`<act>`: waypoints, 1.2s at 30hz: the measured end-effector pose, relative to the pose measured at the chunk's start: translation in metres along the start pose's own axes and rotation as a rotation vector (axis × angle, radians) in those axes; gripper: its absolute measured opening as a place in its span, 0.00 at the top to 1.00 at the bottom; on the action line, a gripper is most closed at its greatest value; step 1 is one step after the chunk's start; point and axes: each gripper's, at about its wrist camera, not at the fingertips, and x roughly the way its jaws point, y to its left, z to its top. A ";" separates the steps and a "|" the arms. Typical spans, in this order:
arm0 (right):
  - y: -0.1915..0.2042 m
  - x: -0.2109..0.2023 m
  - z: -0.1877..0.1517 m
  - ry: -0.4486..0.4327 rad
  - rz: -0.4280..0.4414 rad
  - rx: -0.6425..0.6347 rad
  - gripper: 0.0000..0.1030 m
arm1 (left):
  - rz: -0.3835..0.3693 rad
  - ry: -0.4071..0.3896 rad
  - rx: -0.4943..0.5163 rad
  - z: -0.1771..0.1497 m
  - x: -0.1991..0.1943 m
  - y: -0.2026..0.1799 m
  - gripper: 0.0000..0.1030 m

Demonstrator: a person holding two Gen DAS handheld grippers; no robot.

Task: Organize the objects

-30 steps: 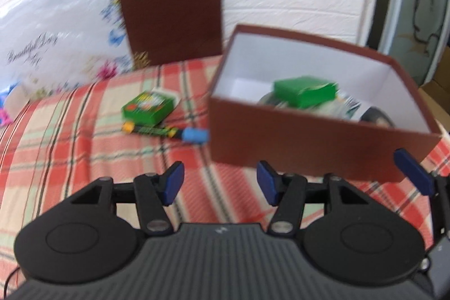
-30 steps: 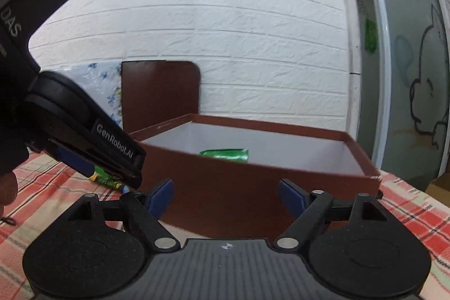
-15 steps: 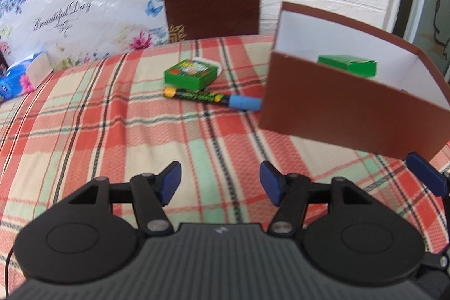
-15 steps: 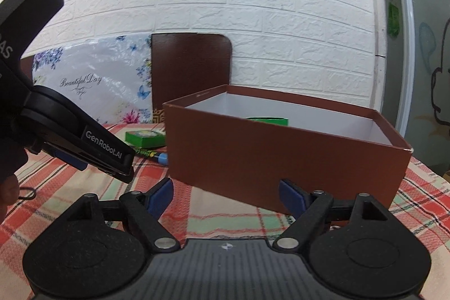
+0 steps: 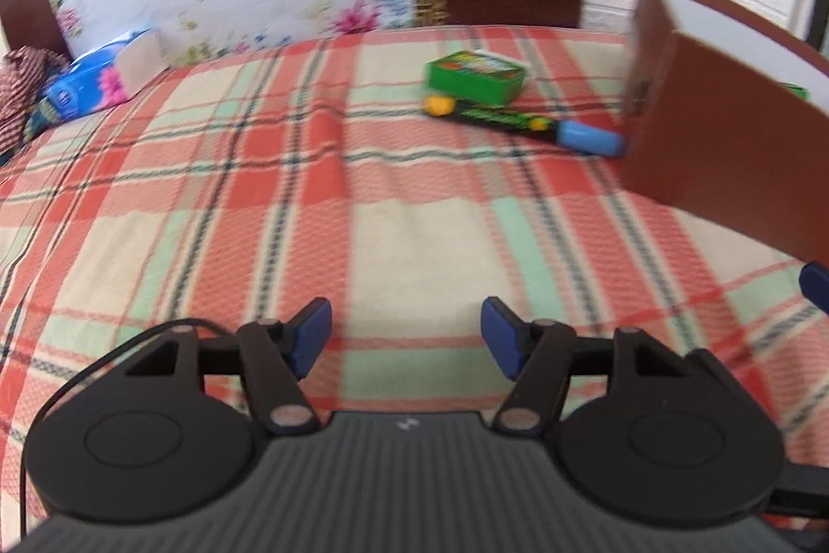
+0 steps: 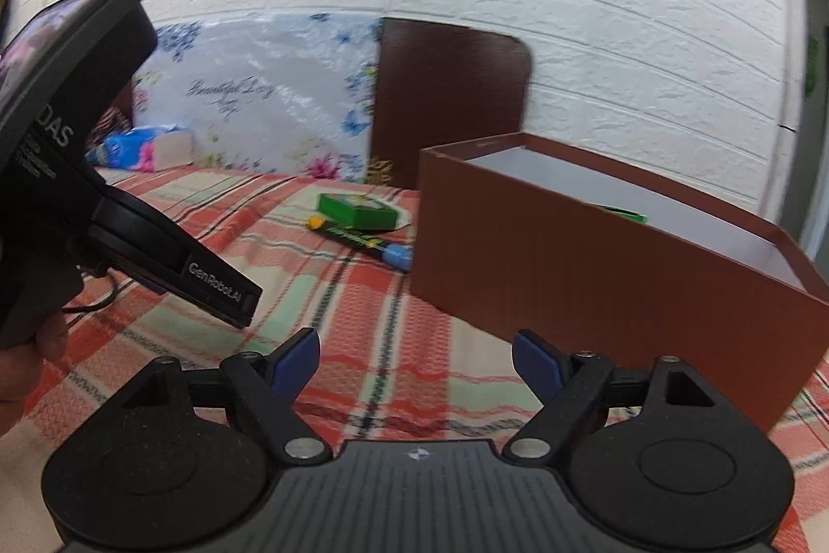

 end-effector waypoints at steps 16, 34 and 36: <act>0.052 0.104 0.056 -0.028 0.109 -0.254 0.45 | 0.117 -0.187 -0.105 -0.021 0.015 0.081 0.05; 0.024 0.250 0.102 0.219 0.020 0.125 0.14 | 0.035 -0.180 -0.132 -0.022 0.019 0.085 0.03; 0.031 0.242 0.101 0.197 0.042 0.069 0.19 | 0.036 -0.180 -0.132 -0.022 0.019 0.085 0.03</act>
